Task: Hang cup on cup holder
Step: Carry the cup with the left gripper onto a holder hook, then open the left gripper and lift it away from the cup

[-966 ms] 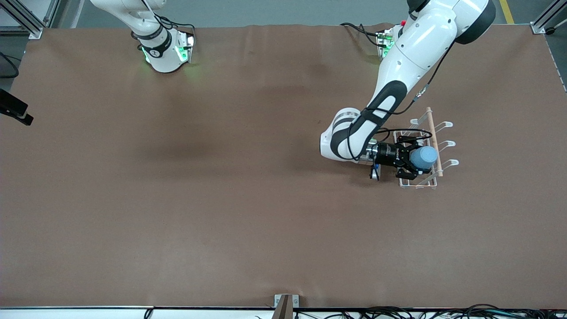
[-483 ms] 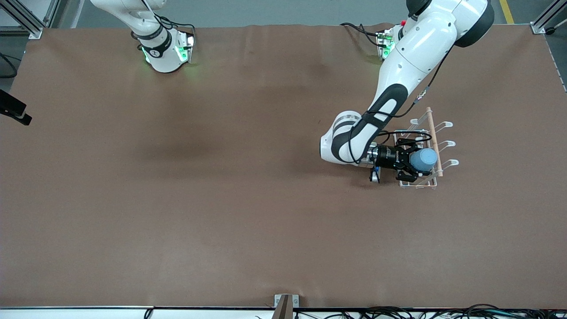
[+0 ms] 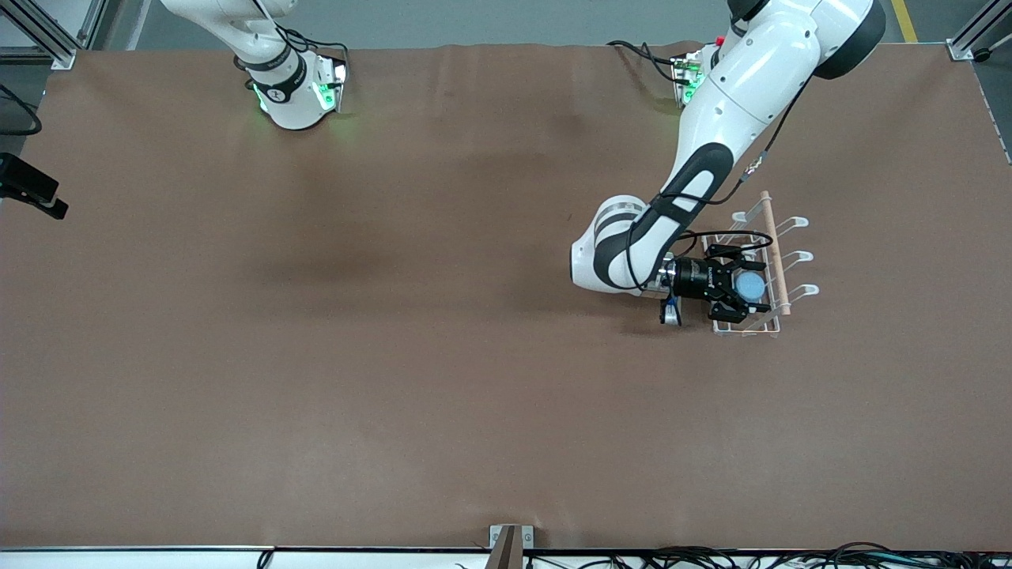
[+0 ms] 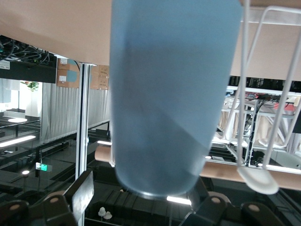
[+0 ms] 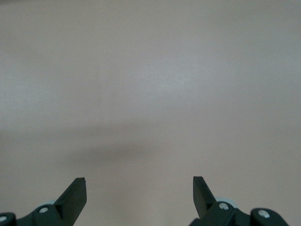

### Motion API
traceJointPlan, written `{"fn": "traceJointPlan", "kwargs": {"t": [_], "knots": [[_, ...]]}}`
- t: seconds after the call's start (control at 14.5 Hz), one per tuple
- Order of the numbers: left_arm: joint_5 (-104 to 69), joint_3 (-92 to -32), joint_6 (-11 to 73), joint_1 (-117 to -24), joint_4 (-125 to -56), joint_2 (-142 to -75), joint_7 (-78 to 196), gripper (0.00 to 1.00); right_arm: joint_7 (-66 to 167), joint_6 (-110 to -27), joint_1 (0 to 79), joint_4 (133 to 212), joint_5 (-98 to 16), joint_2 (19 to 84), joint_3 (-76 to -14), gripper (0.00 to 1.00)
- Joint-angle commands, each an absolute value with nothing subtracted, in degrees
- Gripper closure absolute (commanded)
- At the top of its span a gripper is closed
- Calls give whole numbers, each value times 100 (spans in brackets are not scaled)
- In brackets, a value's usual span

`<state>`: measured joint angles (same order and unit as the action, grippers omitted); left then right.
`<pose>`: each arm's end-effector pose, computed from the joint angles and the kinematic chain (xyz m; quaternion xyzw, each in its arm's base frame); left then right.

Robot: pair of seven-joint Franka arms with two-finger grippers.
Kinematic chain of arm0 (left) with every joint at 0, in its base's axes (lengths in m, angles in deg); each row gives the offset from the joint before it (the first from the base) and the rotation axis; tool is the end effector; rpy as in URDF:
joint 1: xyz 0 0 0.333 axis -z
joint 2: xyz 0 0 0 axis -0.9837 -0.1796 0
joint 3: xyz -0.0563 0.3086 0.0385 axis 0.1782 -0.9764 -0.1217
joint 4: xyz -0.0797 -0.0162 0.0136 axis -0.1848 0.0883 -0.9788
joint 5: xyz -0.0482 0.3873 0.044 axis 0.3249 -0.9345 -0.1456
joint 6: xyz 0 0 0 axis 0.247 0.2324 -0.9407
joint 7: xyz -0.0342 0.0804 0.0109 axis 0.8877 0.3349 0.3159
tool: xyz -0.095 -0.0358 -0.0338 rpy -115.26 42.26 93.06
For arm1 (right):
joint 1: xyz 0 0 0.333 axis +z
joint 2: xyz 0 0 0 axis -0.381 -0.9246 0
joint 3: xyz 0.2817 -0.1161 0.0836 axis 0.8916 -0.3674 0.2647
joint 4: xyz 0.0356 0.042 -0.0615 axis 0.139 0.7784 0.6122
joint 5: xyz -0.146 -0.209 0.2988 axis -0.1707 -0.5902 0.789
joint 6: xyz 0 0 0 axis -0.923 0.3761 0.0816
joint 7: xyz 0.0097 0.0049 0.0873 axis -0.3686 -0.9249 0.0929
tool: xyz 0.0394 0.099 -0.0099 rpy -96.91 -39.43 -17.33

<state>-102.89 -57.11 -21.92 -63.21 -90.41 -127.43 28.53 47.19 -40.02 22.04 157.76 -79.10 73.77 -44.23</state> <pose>0.5299 -0.2381 0.1882 -0.5087 0.5115 0.4223 0.5488 0.5518 -0.0525 0.6635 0.9991 -0.0328 0.0210 0.0148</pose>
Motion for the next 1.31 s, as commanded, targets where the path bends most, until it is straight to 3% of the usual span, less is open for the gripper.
{"fn": "traceJointPlan", "kwargs": {"t": [0.0, 0.76, 1.24], "knots": [[-10007, -5663, -2206, -6348, -8951, -12380, 2792, 5, 4672, -3931, 2187, 15771, -7911, 7430, -4424, 0], [-7708, -5899, -731, -6805, -8230, -10667, 5274, 0, 4390, -4248, 2248, 15754, -7946, 7395, -4425, 0], [-4439, -7243, 676, -6841, -8132, -9349, 6703, 0, 4399, -4134, 2204, 15780, -7938, 7404, -4433, 0]]}}
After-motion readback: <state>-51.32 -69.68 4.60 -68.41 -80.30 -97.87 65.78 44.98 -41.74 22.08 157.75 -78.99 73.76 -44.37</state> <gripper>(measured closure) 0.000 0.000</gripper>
